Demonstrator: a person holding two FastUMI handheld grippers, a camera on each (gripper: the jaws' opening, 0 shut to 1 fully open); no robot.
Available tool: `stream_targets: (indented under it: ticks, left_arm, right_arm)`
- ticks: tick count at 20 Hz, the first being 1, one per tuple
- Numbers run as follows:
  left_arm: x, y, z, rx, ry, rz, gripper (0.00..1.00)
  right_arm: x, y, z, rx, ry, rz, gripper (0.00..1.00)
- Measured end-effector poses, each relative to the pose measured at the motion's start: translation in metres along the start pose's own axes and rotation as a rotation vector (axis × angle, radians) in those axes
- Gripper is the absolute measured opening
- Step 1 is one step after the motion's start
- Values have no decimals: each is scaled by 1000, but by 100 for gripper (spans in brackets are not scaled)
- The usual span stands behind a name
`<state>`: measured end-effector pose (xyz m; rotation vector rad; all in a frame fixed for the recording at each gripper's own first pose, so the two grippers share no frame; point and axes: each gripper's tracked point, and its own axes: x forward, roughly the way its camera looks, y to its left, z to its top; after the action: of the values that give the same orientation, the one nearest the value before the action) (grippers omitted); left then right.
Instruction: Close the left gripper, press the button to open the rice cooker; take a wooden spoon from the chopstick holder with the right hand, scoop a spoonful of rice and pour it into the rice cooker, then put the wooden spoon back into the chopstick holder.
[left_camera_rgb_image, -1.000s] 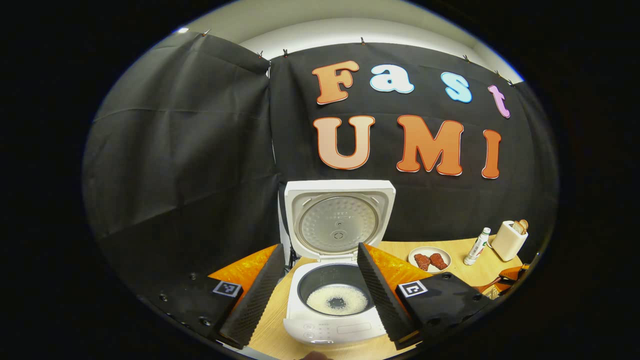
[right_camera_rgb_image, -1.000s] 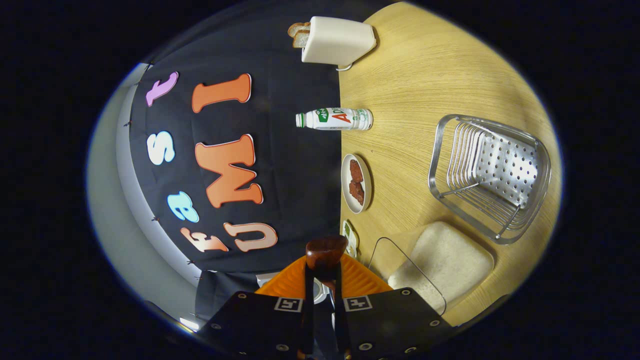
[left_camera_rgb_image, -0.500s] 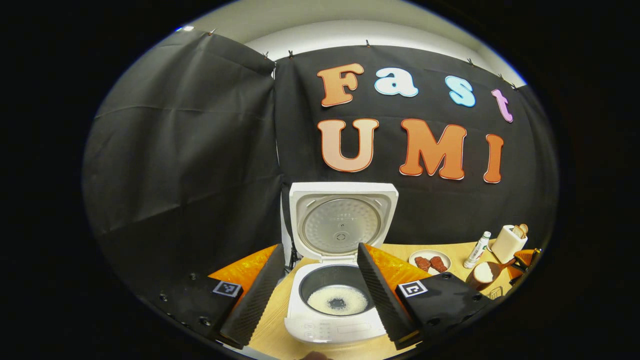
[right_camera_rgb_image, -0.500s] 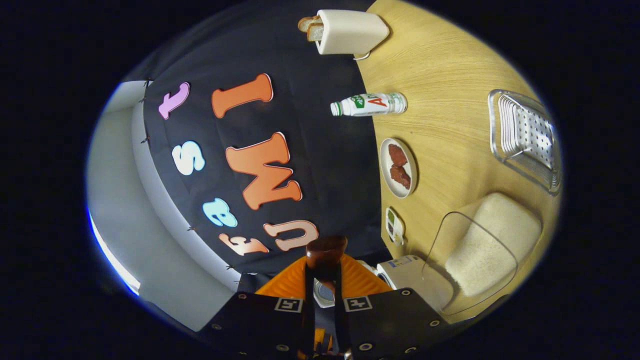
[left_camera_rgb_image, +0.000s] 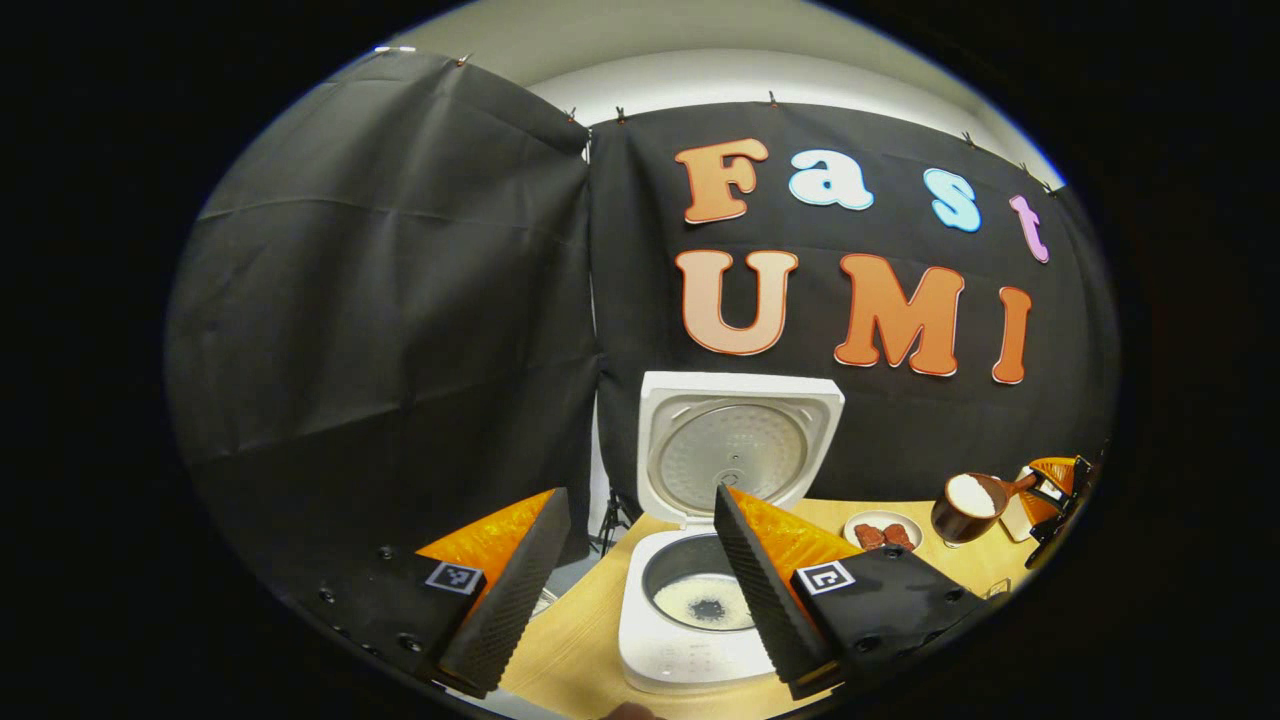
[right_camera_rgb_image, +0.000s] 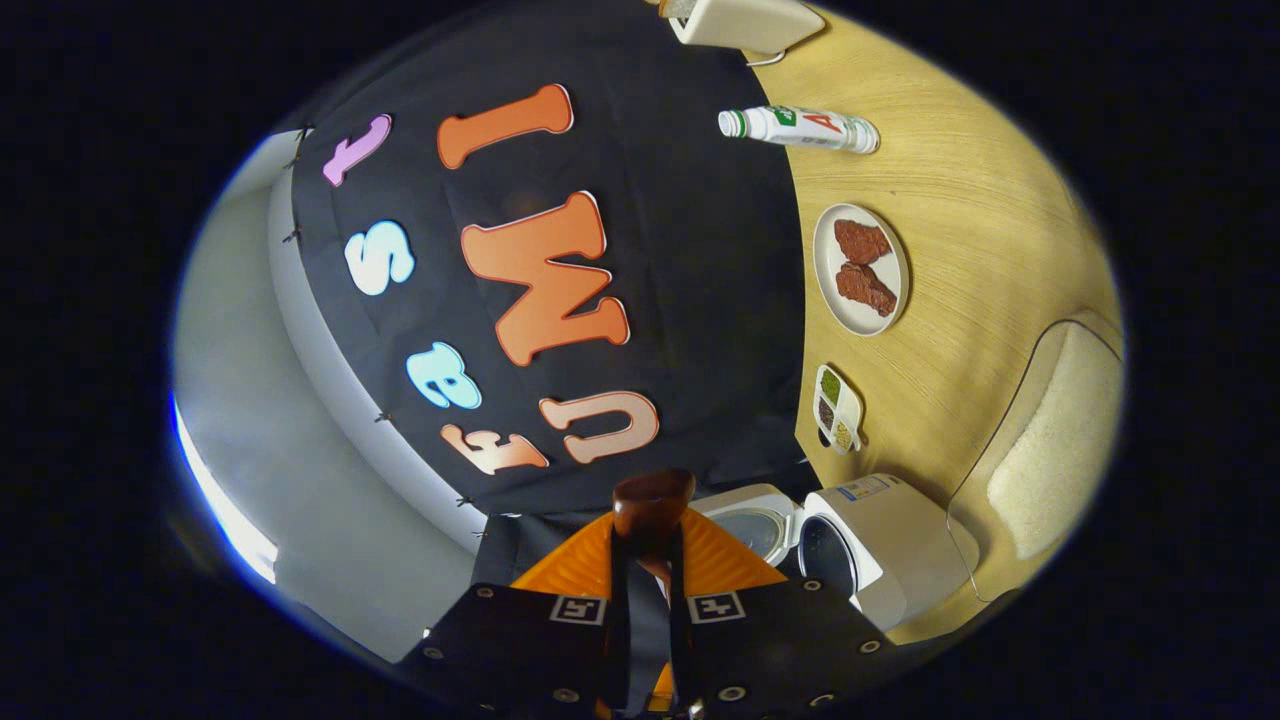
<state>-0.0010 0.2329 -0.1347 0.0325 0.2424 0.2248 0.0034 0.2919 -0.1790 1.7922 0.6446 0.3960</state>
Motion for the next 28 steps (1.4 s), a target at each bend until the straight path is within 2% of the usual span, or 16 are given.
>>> stream_targets:
  ticks: [5, 8, 11, 16, 22, 28]
  left_arm:
    - [0, 41, -5, -28, -3, 56, 98]
    - [3, 62, -9, -31, 0, 84, 98]
    - [7, 83, -12, -34, 6, 111, 98]
    - [11, 102, -23, -53, 23, 124, 99]
    - [15, 110, -26, -61, 27, 126, 99]
    - [17, 116, -31, -79, 42, 144, 99]
  right_arm:
    - [47, -11, -32, -35, 24, -69, 15]
    - [73, -25, -52, -149, 33, -143, 16]
    - [95, -30, -72, -246, 47, -184, 16]
    - [129, -49, -94, -512, 79, -278, 16]
    - [154, -62, -116, -731, 127, -326, 16]
    - [168, -58, -132, -897, 157, -320, 15]
